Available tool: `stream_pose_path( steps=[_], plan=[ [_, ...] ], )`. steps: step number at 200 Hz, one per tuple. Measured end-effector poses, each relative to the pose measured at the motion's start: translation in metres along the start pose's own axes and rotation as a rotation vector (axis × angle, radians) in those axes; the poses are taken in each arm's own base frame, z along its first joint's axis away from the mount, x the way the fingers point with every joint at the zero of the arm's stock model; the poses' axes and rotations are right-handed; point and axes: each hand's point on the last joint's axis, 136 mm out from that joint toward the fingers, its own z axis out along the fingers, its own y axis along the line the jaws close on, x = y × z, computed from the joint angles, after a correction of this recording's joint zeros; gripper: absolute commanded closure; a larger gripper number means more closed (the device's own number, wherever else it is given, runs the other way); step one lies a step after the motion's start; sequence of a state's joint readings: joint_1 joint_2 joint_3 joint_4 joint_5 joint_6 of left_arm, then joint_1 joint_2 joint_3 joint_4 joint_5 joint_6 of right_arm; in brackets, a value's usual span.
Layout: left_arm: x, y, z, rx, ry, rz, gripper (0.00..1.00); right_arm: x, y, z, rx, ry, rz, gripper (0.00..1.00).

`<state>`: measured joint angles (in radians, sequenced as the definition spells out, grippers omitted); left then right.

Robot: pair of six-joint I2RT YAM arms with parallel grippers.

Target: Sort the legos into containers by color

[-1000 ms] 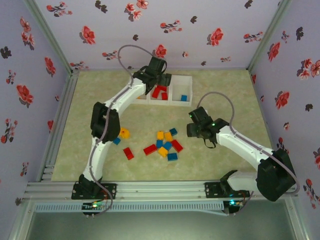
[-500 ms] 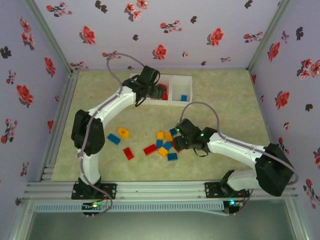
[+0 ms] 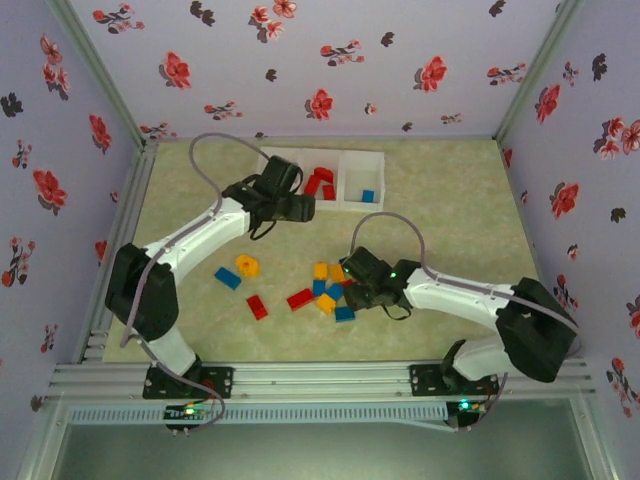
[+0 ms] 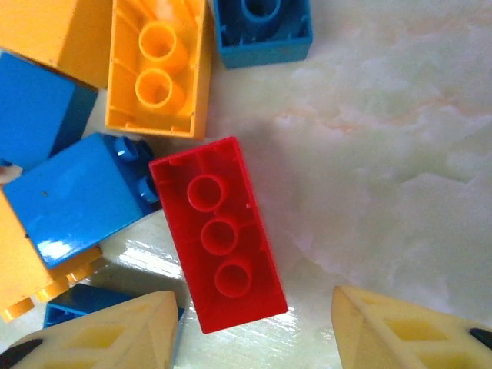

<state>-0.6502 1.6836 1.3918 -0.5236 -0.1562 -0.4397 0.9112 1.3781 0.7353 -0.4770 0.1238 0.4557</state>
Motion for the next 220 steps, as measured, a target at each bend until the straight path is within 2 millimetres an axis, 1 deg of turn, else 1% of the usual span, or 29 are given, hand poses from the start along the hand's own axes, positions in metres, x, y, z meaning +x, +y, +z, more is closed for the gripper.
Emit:
stream_pose_path(
  steps=[29, 54, 99, 146, 175, 192, 220],
  plan=[
    [0.002, 0.000, 0.001, 0.003, 0.005, 0.000, 0.18, 0.007, -0.001, 0.010, 0.019, 0.038, -0.015, 0.45],
    [0.004, 0.000, 0.002, 0.007, 0.010, 0.000, 0.19, 0.003, 0.000, 0.012, 0.024, 0.033, -0.024, 0.46],
    [0.007, 0.000, 0.003, 0.005, 0.015, 0.001, 0.19, 0.003, 0.000, 0.018, 0.040, 0.049, -0.044, 0.47],
    [0.007, 0.000, 0.003, 0.005, 0.015, 0.001, 0.19, -0.006, 0.002, 0.022, 0.055, 0.046, -0.059, 0.53],
    [0.012, 0.003, 0.003, 0.002, 0.024, 0.003, 0.19, -0.008, 0.003, 0.028, 0.065, 0.056, -0.076, 0.62],
    [0.016, 0.004, 0.004, -0.002, 0.031, 0.004, 0.19, -0.014, 0.004, 0.029, 0.070, 0.049, -0.079, 0.68],
    [0.021, 0.006, 0.006, -0.006, 0.042, 0.006, 0.19, -0.025, 0.001, 0.026, 0.076, 0.026, -0.073, 0.69]
  ],
)
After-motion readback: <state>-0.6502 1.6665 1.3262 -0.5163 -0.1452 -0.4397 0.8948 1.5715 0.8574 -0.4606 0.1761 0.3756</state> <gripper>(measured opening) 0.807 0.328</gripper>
